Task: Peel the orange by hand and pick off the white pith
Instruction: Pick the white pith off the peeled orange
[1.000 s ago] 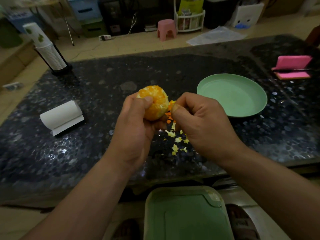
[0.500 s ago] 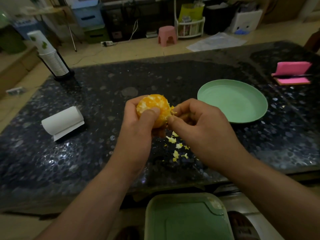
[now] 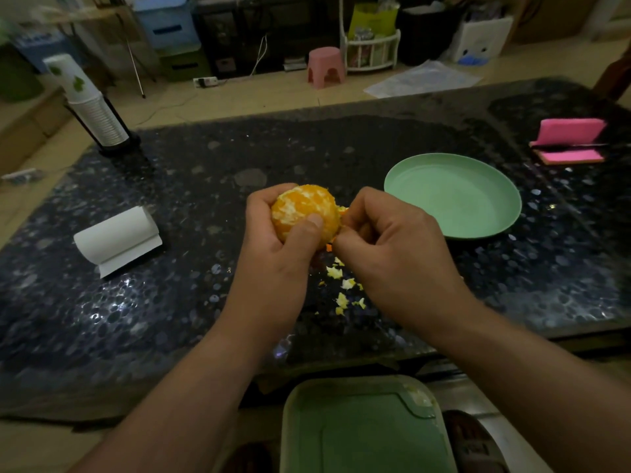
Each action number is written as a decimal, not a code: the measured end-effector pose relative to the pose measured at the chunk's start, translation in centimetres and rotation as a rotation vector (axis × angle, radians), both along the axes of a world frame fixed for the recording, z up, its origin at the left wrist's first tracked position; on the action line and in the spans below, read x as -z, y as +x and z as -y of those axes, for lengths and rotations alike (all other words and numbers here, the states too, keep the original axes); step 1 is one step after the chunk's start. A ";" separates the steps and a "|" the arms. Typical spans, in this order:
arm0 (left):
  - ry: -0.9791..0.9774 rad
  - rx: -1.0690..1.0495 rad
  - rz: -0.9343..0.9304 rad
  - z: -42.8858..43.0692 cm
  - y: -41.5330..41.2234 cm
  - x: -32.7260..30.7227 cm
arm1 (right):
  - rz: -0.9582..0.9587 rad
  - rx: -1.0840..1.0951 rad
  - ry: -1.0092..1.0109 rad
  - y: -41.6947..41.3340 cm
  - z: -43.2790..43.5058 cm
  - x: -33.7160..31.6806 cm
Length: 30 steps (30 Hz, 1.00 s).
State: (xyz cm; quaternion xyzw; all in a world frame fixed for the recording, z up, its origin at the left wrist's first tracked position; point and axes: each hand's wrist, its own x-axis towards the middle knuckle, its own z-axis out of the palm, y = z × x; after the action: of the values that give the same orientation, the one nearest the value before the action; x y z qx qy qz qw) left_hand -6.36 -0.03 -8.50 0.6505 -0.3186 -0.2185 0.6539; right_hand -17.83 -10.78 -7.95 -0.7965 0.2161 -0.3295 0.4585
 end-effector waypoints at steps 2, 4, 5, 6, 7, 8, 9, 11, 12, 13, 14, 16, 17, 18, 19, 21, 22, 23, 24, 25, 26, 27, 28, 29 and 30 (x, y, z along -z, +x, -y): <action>-0.011 0.005 -0.122 0.2 0.0 -0.2 | 0.011 -0.016 0.003 -0.1 0.0 0.0; -0.044 0.011 -0.235 0.4 0.2 -0.2 | 0.021 -0.025 -0.002 -0.2 0.1 0.1; -0.067 0.013 -0.284 0.5 0.4 -0.2 | 0.027 -0.030 0.000 -0.2 0.2 0.3; -0.092 0.017 -0.334 0.6 0.5 -0.2 | 0.034 -0.032 0.002 -0.2 0.1 0.3; -0.116 0.021 -0.383 0.6 0.7 -0.3 | 0.037 -0.028 0.001 -0.2 0.1 0.4; -0.132 0.031 -0.433 0.6 0.8 -0.4 | 0.034 -0.018 -0.003 -0.2 0.2 0.4; -0.139 0.049 -0.481 0.5 0.8 -0.5 | 0.019 -0.005 -0.007 -0.2 0.3 0.5; -0.155 0.107 -0.568 0.3 1.0 -0.7 | -0.057 0.021 -0.011 0.0 0.9 0.9; -0.157 0.134 -0.603 0.2 1.0 -0.8 | -0.121 0.026 -0.016 0.1 1.3 1.3; -0.154 0.157 -0.632 0.0 1.1 -0.8 | -0.194 0.024 -0.021 0.2 1.6 1.7; -0.150 0.175 -0.658 -0.1 1.1 -0.9 | -0.253 0.019 -0.033 0.3 1.8 2.0; -0.136 0.192 -0.712 -0.2 1.3 -1.0 | -0.323 0.033 -0.094 0.6 1.9 2.3; -0.130 0.192 -0.734 -0.2 1.4 -0.9 | -0.356 0.043 -0.120 0.7 1.9 2.4; -0.122 0.192 -0.748 -0.1 1.5 -0.9 | -0.376 0.047 -0.142 0.8 1.9 2.4; -0.115 0.187 -0.752 0.0 1.6 -0.8 | -0.385 0.052 -0.148 0.9 1.8 2.4; -0.109 0.167 -0.740 0.1 1.7 -0.7 | -0.365 0.056 -0.132 1.1 1.7 1.9; -0.108 0.157 -0.731 0.1 1.7 -0.6 | -0.328 0.058 -0.097 1.2 1.6 1.7; -0.110 0.150 -0.725 0.1 1.7 -0.5 | -0.280 0.058 -0.048 1.3 1.6 1.4; -0.114 0.148 -0.719 0.1 1.8 -0.5 | -0.218 0.055 0.012 1.3 1.5 1.1; -0.116 0.146 -0.711 0.1 1.8 -0.5 | -0.171 0.041 0.067 1.3 1.5 0.8; -0.113 0.144 -0.699 0.1 1.8 -0.4 | -0.133 0.020 0.105 1.3 1.3 0.5; -0.108 0.143 -0.683 0.1 1.8 -0.4 | -0.116 -0.002 0.123 1.2 1.2 0.4; -0.103 0.143 -0.663 0.1 1.8 -0.4 | -0.115 -0.014 0.137 1.1 1.1 0.4; -0.101 0.142 -0.638 0.1 1.8 -0.3 | -0.120 -0.022 0.139 1.1 1.0 0.4; -0.101 0.139 -0.610 0.2 1.8 -0.2 | -0.119 -0.022 0.143 1.1 1.0 0.4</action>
State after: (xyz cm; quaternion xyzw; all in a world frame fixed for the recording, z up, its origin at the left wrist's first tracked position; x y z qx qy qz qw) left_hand -4.61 -0.19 -8.35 0.4984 -0.1618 -0.4315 0.7343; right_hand -16.76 -11.73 -8.32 -0.7823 0.2572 -0.2600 0.5043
